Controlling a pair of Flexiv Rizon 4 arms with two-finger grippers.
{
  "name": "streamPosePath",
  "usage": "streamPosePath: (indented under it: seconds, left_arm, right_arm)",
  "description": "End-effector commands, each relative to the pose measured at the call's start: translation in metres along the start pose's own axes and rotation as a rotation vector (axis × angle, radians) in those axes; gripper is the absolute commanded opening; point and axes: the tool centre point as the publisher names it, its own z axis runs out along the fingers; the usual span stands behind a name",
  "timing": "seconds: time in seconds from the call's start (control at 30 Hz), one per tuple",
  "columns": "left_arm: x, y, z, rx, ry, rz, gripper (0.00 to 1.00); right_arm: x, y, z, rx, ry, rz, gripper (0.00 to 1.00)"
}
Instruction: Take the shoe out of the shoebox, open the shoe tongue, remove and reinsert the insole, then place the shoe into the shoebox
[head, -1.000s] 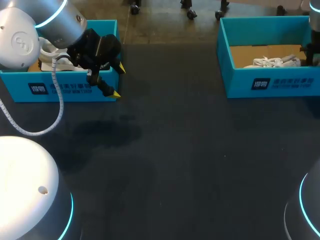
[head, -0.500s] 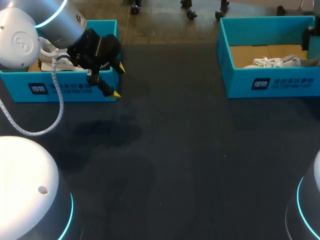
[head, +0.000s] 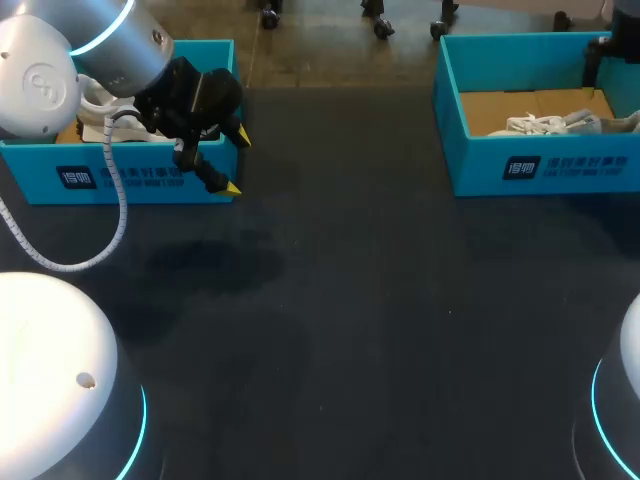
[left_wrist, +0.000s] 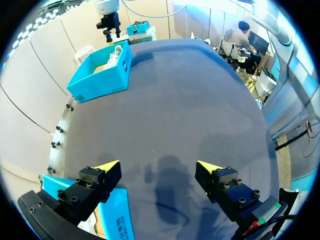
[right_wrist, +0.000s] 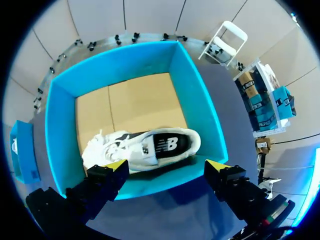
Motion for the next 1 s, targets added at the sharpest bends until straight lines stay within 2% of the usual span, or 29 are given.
streamPosePath:
  seconds: [0.03, 0.33, 0.6, 0.8, 0.9, 1.0]
  left_arm:
    - [0.0, 0.0, 0.0, -0.004, 0.0, 0.001, 1.0]
    - [0.0, 0.0, 0.0, -0.004, 0.0, 0.001, 1.0]
    - [-0.034, 0.007, -0.014, -0.03, -0.103, -0.019, 1.0]
    - [-0.056, 0.021, -0.025, -0.068, -0.174, -0.037, 1.0]
    - [-0.061, 0.029, -0.031, -0.055, -0.151, 0.041, 1.0]
    - [-0.066, 0.039, -0.033, -0.102, -0.148, 0.172, 1.0]
  right_arm:
    - [0.007, -0.013, -0.01, -0.013, 0.012, -0.019, 1.0]
    - [0.011, -0.015, -0.011, -0.01, 0.022, 0.001, 1.0]
    - [0.011, -0.015, -0.011, -0.01, 0.022, 0.001, 1.0]
    - [0.011, -0.015, -0.011, -0.01, 0.022, 0.001, 1.0]
    - [0.011, -0.015, -0.011, -0.01, 0.022, 0.001, 1.0]
    - [0.011, -0.015, -0.011, -0.01, 0.022, 0.001, 1.0]
